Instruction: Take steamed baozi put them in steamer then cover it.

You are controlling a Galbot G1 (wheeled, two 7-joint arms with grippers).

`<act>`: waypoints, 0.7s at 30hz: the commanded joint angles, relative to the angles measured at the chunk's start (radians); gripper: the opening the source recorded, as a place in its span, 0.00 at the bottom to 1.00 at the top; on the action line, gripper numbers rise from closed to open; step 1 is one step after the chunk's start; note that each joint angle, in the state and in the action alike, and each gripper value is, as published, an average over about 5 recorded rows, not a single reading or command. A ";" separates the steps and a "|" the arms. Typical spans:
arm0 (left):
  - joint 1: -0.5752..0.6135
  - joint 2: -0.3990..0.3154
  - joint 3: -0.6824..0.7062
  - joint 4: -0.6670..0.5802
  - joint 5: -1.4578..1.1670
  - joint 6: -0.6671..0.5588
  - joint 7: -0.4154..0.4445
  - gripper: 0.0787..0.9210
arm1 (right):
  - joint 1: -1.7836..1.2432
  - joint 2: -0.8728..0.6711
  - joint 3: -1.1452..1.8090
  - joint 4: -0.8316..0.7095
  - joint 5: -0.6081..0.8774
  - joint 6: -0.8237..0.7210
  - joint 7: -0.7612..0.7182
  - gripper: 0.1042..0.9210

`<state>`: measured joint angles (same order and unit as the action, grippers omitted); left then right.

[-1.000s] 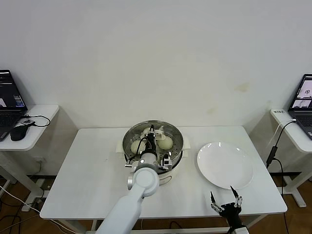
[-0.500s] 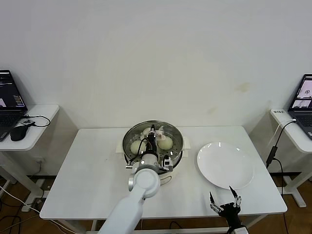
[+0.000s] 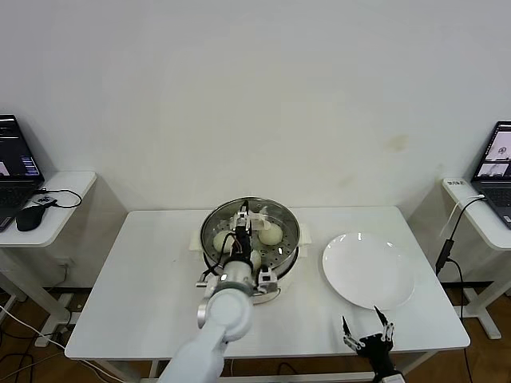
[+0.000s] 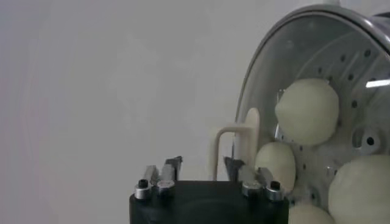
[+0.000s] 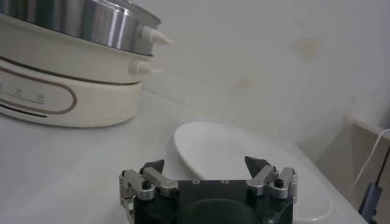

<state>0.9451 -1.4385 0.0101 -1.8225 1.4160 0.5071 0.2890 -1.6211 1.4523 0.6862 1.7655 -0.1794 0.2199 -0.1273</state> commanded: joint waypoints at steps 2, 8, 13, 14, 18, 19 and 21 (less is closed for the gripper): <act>0.326 0.171 -0.062 -0.467 -0.246 -0.005 -0.031 0.81 | -0.011 -0.023 0.009 0.000 0.016 0.008 -0.002 0.88; 0.631 0.249 -0.382 -0.577 -0.968 -0.172 -0.274 0.88 | -0.019 -0.039 0.011 0.013 0.047 0.012 -0.009 0.88; 0.745 0.262 -0.660 -0.507 -1.581 -0.382 -0.422 0.88 | -0.019 -0.038 -0.005 0.021 0.067 0.006 -0.011 0.88; 0.763 0.260 -0.682 -0.495 -1.638 -0.388 -0.438 0.88 | -0.020 -0.039 -0.010 0.025 0.072 0.004 -0.012 0.88; 0.843 0.242 -0.715 -0.458 -1.755 -0.434 -0.470 0.88 | -0.030 -0.047 -0.019 0.046 0.095 -0.002 -0.021 0.88; 0.861 0.236 -0.715 -0.449 -1.762 -0.451 -0.472 0.88 | -0.034 -0.050 -0.019 0.051 0.102 -0.004 -0.024 0.88; 0.890 0.219 -0.705 -0.435 -1.760 -0.488 -0.480 0.88 | -0.043 -0.053 -0.018 0.061 0.115 -0.007 -0.030 0.88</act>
<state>1.5378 -1.2305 -0.4377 -2.2418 0.5038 0.2588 -0.0118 -1.6457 1.4121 0.6785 1.7934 -0.1144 0.2197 -0.1468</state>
